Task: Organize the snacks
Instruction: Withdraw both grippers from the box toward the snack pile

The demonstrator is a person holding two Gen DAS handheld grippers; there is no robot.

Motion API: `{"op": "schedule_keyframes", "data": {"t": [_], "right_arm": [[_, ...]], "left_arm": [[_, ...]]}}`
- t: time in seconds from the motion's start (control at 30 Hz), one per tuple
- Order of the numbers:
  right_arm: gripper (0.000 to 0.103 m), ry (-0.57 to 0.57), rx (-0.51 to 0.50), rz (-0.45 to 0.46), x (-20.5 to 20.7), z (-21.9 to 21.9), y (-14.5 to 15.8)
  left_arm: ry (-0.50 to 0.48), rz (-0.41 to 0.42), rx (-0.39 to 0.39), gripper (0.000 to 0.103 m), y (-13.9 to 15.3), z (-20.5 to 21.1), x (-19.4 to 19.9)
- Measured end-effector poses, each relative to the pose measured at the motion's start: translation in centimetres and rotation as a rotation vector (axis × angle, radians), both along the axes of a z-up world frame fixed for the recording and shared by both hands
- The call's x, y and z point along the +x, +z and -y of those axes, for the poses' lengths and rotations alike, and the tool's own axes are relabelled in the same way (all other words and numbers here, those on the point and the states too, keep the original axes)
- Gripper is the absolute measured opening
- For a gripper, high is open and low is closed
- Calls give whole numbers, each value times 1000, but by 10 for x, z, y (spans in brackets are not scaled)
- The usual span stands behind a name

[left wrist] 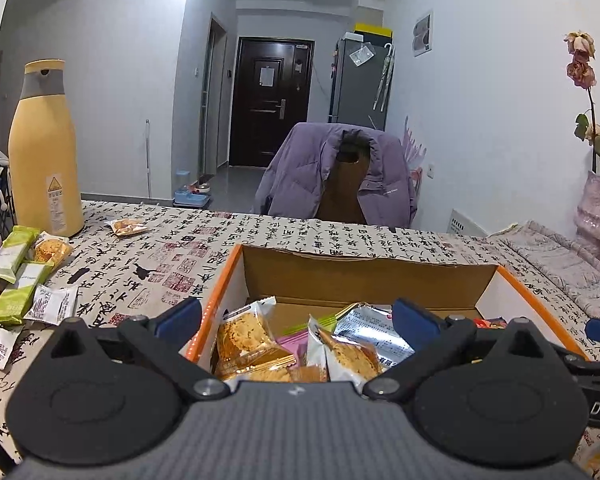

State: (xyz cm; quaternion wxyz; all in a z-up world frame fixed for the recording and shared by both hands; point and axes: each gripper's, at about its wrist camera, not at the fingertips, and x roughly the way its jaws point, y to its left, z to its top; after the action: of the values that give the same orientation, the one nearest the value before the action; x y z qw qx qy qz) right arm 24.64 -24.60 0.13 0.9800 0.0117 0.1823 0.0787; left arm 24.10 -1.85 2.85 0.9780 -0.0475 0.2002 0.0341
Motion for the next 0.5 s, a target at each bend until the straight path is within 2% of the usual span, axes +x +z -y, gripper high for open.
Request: {"op": "schedule_keyframes", "data": {"t": [0.3,0.5], "right_arm": [[103,-27,-4,-27,-2,0,9],[103,-39,-2,-25,-24,1,16]], "left_arm": [[-10,-10,-14,103,12,2,-2],[-22,-8,-19,103,23,2,-16]]}}
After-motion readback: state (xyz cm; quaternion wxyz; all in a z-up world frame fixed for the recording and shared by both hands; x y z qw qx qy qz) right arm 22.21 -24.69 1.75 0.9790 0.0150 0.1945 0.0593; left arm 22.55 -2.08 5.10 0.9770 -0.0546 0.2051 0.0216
